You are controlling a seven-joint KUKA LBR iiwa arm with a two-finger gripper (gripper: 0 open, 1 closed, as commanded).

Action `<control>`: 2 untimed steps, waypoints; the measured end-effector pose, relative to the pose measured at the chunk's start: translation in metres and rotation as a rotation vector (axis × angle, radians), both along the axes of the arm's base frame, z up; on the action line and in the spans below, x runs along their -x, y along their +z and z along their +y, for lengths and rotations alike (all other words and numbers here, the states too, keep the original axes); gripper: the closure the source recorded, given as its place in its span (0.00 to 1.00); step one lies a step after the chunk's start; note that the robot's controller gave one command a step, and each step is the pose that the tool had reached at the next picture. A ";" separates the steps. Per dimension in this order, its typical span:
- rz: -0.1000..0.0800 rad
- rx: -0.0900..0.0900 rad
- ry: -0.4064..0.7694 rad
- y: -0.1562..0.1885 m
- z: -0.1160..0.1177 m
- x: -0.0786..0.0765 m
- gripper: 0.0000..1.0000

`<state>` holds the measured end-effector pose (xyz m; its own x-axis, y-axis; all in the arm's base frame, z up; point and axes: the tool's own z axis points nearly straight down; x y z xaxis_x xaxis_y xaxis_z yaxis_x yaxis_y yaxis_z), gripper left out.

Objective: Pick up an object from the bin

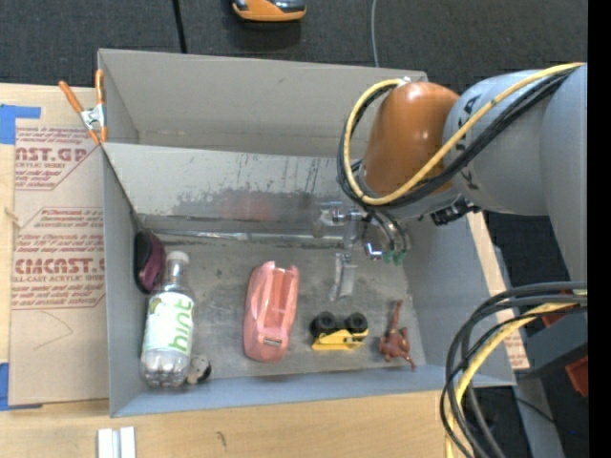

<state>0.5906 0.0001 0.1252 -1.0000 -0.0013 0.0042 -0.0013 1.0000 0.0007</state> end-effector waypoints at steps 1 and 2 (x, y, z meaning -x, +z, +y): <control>-0.006 0.000 0.000 0.005 0.000 -0.001 0.00; -0.013 0.001 0.165 -0.021 -0.001 0.040 0.00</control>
Offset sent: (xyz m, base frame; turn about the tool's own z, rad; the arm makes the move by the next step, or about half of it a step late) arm -0.0915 -0.0029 -0.0552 -0.3523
